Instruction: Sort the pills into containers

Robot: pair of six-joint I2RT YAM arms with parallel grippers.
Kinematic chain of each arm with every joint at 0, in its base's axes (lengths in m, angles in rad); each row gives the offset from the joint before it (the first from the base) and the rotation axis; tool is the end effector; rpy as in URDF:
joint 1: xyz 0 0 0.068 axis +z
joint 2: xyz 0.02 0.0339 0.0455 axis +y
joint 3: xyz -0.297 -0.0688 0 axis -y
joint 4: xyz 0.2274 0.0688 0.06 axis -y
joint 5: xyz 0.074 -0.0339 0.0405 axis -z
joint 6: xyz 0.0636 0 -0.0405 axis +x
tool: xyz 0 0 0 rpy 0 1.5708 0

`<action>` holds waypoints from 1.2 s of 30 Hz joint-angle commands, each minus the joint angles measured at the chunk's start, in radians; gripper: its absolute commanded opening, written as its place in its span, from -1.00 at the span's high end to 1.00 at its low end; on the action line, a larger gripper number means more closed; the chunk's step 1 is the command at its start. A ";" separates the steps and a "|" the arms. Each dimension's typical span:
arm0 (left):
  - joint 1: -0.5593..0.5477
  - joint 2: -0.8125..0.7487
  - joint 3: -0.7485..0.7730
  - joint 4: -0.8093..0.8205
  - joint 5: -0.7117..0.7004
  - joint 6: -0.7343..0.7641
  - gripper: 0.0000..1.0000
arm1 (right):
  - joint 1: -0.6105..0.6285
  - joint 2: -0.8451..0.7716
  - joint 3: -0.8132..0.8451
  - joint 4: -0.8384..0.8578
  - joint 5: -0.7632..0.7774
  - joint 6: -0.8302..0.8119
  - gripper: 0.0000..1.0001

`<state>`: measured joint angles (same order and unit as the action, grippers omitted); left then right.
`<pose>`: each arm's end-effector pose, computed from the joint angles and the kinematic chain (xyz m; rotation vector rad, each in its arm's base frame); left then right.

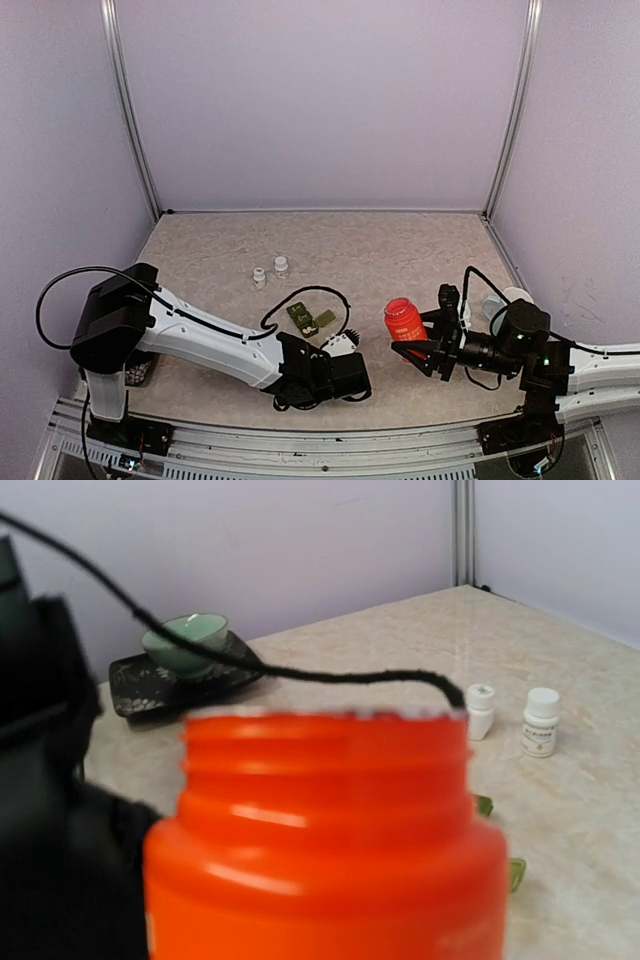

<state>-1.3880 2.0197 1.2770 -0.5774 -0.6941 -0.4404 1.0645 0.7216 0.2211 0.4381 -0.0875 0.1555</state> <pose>0.1104 -0.3736 0.1524 1.0100 2.2124 0.2939 0.0739 0.1447 0.2446 -0.8230 1.5223 0.9926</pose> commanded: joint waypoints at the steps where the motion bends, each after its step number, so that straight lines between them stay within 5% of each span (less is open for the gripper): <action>1: -0.024 0.052 0.009 -0.121 -0.082 -0.008 0.39 | 0.002 -0.022 -0.014 0.008 0.030 0.010 0.30; 5: -0.026 -0.020 -0.028 -0.046 -0.004 -0.001 0.21 | 0.002 -0.021 -0.017 0.013 0.032 0.010 0.29; 8: -0.029 -0.094 -0.058 0.033 0.078 0.004 -0.19 | 0.002 -0.021 -0.016 0.014 0.031 0.006 0.28; 12: -0.022 -0.222 -0.123 0.134 0.187 -0.006 -0.97 | 0.002 -0.021 -0.007 0.009 0.025 0.002 0.26; 21: 0.106 -0.465 -0.325 0.245 0.410 -0.133 -0.97 | 0.002 -0.028 0.015 -0.022 0.002 -0.001 0.26; 27: 0.180 -0.472 -0.403 0.271 0.496 -0.125 -0.57 | 0.002 -0.029 0.023 -0.025 -0.011 -0.002 0.27; 36: 0.221 -0.356 -0.368 0.283 0.533 -0.065 -0.27 | 0.002 -0.048 0.013 -0.032 -0.024 0.007 0.29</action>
<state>-1.1931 1.6260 0.8829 -0.3199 -0.1921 -0.5411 1.0645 0.6983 0.2157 0.4007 -0.0948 0.1551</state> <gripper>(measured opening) 0.651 0.528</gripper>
